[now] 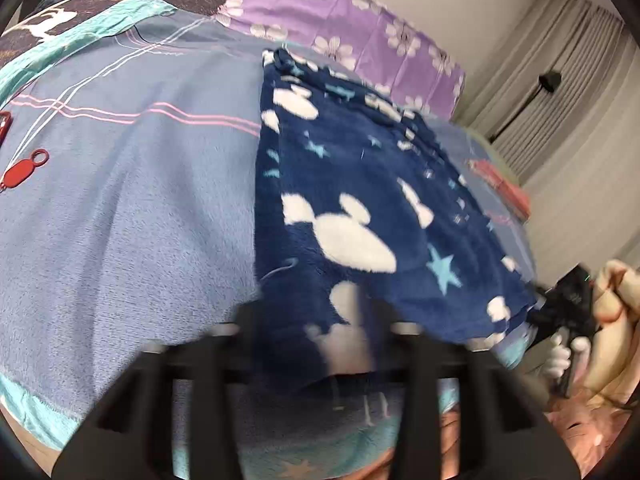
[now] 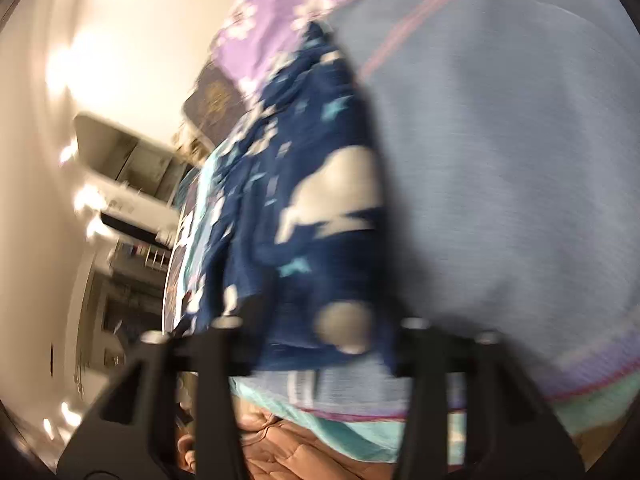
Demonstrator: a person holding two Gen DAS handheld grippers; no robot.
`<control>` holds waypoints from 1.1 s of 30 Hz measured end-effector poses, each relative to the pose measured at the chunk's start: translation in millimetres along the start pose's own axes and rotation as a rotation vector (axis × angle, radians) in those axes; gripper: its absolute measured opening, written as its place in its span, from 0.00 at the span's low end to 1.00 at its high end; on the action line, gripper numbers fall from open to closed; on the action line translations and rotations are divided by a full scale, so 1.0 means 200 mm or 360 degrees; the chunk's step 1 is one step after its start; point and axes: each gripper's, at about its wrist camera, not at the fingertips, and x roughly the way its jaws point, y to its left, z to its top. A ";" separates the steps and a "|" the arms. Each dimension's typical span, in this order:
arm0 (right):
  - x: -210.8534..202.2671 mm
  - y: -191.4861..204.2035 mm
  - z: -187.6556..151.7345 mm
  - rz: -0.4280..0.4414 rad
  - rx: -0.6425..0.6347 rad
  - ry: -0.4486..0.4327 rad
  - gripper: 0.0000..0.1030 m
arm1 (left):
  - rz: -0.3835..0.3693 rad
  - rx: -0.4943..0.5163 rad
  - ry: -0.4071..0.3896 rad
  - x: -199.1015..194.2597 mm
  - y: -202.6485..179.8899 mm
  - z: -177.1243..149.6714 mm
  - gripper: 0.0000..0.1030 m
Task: Fold small clothes
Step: 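Grasp the onesie foot end with both grippers and lift it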
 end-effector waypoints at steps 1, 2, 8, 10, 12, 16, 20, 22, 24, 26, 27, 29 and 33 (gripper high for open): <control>0.01 0.03 0.00 -0.0029 -0.0057 0.0009 0.61 | 0.0009 0.0025 0.0029 0.03 -0.01 0.00 0.53; 0.05 0.08 0.00 -0.0085 -0.0141 0.0018 0.60 | 0.0014 0.0037 0.0045 0.07 -0.01 -0.01 0.53; 0.03 0.08 0.03 -0.0071 -0.0091 -0.0068 0.12 | -0.0188 -0.0041 -0.0136 -0.03 -0.02 0.06 0.12; -0.08 0.10 0.05 0.0023 -0.0090 -0.0166 0.11 | -0.0232 0.0030 -0.0262 -0.15 -0.09 0.10 0.10; -0.21 0.18 0.06 0.0156 -0.0119 -0.0258 0.11 | -0.0258 0.0100 -0.0352 -0.26 -0.17 0.14 0.10; -0.48 0.37 0.01 0.0261 -0.0242 -0.0449 0.11 | -0.0306 0.0298 -0.0574 -0.56 -0.38 0.17 0.10; -0.75 0.52 -0.08 0.0167 -0.0426 -0.0614 0.12 | -0.0287 0.0412 -0.0675 -0.78 -0.48 0.16 0.11; -0.77 0.53 -0.07 0.0122 -0.0475 -0.0622 0.12 | -0.0235 0.0448 -0.0657 -0.77 -0.50 0.18 0.11; -0.70 0.53 -0.01 0.0112 -0.0468 -0.0601 0.12 | -0.0232 0.0423 -0.0618 -0.70 -0.49 0.22 0.12; -0.60 0.51 0.06 0.0127 -0.0437 -0.0564 0.12 | -0.0235 0.0354 -0.0554 -0.60 -0.45 0.26 0.12; -0.55 0.51 0.11 0.0132 -0.0430 -0.0547 0.12 | -0.0231 0.0317 -0.0519 -0.54 -0.43 0.30 0.12; -0.50 0.50 0.17 0.0137 -0.0431 -0.0537 0.12 | -0.0224 0.0275 -0.0483 -0.48 -0.39 0.34 0.12; -0.41 0.56 0.34 0.0119 -0.0490 -0.0570 0.12 | -0.0214 0.0200 -0.0479 -0.39 -0.34 0.47 0.13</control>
